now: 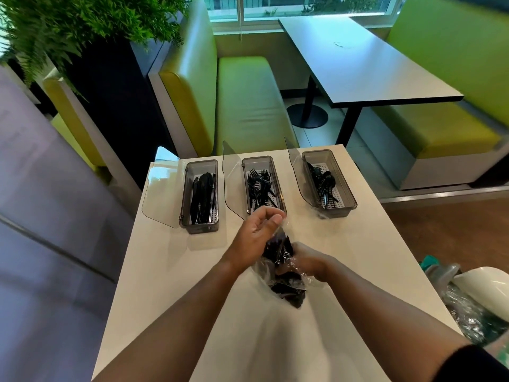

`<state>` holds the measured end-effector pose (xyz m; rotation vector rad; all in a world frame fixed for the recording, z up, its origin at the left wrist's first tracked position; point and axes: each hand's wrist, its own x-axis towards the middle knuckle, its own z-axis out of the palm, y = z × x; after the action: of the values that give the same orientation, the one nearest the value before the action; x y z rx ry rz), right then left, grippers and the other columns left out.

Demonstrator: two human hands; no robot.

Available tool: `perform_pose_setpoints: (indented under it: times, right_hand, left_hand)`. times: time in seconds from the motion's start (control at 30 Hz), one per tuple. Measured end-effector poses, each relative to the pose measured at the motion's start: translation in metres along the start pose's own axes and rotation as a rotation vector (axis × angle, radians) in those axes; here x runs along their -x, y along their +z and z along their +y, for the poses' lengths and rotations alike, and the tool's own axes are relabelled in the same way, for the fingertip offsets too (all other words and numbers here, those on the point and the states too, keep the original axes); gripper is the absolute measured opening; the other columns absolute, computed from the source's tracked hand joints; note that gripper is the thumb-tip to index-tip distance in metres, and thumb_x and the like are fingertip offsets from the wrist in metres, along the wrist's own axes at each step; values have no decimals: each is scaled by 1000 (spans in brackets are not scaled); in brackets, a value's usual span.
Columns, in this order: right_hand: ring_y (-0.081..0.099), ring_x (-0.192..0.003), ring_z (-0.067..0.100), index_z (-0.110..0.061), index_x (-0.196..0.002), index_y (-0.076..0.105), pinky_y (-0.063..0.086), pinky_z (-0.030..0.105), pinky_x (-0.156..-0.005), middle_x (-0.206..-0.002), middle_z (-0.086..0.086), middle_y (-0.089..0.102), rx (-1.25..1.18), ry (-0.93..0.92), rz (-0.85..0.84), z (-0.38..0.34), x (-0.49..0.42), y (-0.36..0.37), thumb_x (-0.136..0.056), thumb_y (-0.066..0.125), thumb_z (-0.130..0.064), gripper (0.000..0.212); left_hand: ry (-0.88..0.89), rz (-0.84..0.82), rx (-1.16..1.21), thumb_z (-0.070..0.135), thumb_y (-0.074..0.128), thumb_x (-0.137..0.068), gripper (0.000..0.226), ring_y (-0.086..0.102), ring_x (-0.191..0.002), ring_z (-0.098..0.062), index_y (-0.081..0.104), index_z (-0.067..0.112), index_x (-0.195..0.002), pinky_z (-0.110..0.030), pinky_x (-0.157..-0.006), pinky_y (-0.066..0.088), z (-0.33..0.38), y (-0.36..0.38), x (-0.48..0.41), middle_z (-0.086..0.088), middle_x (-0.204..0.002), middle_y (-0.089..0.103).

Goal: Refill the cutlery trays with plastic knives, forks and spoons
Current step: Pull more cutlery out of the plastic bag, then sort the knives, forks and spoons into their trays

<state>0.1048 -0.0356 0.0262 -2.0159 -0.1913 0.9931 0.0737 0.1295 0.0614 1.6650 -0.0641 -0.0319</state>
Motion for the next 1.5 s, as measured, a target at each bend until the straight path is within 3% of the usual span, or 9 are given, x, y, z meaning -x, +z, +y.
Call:
perform_pose_setpoints:
  times: [0.13, 0.23, 0.37, 0.47, 0.7, 0.8, 1.0, 1.2, 1.5]
  right_hand:
    - [72, -94, 32, 1, -105, 72, 58, 43, -91, -101, 19, 74, -86, 39, 18, 8, -1, 1, -76, 76, 3, 29]
    - [71, -100, 38, 3, -103, 72, 56, 51, -93, -104, 24, 74, -162, 33, 20, 11, -2, 1, -67, 76, -3, 36]
    - [72, -97, 38, 7, -106, 70, 57, 51, -92, -104, 27, 73, -264, 18, -21, 10, -1, -2, -63, 74, -1, 43]
    - [73, -91, 36, 6, -104, 69, 59, 44, -84, -97, 24, 74, -299, 18, -49, 9, -1, -3, -70, 74, 4, 34]
    - [72, -82, 29, 5, -102, 66, 58, 38, -75, -88, 17, 72, -346, 18, -79, -1, 0, -10, -80, 68, 10, 22]
    - [70, -84, 33, 12, -114, 58, 57, 41, -76, -92, 22, 70, -413, 12, -44, -7, 1, -18, -80, 66, 12, 35]
    - [68, -75, 24, 1, -115, 55, 57, 35, -66, -96, 22, 69, -540, -54, 79, -28, 8, -38, -89, 62, 10, 29]
    - [67, -61, 20, 8, -110, 58, 56, 32, -60, -88, 22, 68, -718, -174, 283, -53, 10, -67, -92, 59, 8, 18]
    - [62, -59, 24, 5, -111, 55, 57, 33, -58, -83, 22, 66, -954, -206, 305, -98, 20, -89, -92, 56, 5, 19]
  left_hand:
    - [-122, -39, -189, 16, 62, -99, 23, 62, -113, -3, 64, 19, -121, -20, -98, 48, -28, -26, 2, 6, -117, 68]
    - [-236, -61, -261, 8, 59, -100, 27, 61, -115, -9, 63, 18, -124, -23, -102, 47, -49, -36, 6, 4, -118, 66]
    - [-298, -42, -233, 6, 52, -102, 24, 67, -104, -11, 66, 12, -120, -16, -85, 52, -56, -36, 9, -7, -111, 70]
    - [-292, -47, -246, 7, 53, -103, 20, 66, -81, 6, 67, 10, -116, -10, -67, 47, -52, -30, 10, -3, -103, 72]
    - [-296, -71, -296, 13, 58, -100, 12, 58, -68, 2, 68, 21, -98, -20, -65, 47, -58, -28, 8, 7, -87, 68]
    - [-294, -82, -360, 9, 60, -98, 14, 61, -71, -9, 66, 17, -89, -37, -77, 55, -60, -33, 10, 0, -82, 68]
    - [-398, -152, -335, 5, 55, -100, 10, 64, -70, -12, 61, 8, -93, -12, -56, 46, -57, -37, 16, -7, -84, 66]
    - [-609, -386, -365, 13, 58, -96, 13, 72, -83, -14, 65, 18, -86, -25, -63, 46, -55, -43, 20, -3, -88, 71]
    - [-673, -580, -585, 19, 60, -96, 20, 72, -101, -17, 74, 16, -111, -29, -76, 52, -32, -39, 10, 0, -109, 74]
